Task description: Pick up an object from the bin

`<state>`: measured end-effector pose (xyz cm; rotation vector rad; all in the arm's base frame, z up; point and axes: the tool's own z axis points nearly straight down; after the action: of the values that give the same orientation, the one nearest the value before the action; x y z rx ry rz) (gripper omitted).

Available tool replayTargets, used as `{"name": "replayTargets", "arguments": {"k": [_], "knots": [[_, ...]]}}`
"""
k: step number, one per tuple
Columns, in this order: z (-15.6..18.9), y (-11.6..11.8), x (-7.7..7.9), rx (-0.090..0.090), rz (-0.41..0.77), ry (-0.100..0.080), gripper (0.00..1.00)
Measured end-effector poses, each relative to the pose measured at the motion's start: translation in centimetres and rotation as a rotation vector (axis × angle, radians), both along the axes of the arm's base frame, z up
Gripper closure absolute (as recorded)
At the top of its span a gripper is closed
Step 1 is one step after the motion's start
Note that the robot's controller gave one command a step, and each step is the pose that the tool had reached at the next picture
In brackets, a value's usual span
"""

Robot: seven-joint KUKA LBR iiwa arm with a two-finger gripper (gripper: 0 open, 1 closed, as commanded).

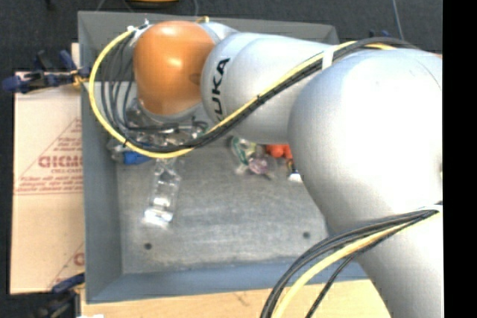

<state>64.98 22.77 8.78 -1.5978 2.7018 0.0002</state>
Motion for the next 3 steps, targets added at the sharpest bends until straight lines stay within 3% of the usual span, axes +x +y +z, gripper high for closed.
{"name": "replayTargets", "arguments": {"k": [1, 2, 3], "knots": [[-0.8, 0.0, 0.8, 0.005, -0.02, -0.005, 0.0], [-0.5, -0.4, 0.9, -0.007, -0.022, 0.0, 1.0], [8.0, -0.7, -0.4, 0.0, 0.301, -0.004, 1.0]]}}
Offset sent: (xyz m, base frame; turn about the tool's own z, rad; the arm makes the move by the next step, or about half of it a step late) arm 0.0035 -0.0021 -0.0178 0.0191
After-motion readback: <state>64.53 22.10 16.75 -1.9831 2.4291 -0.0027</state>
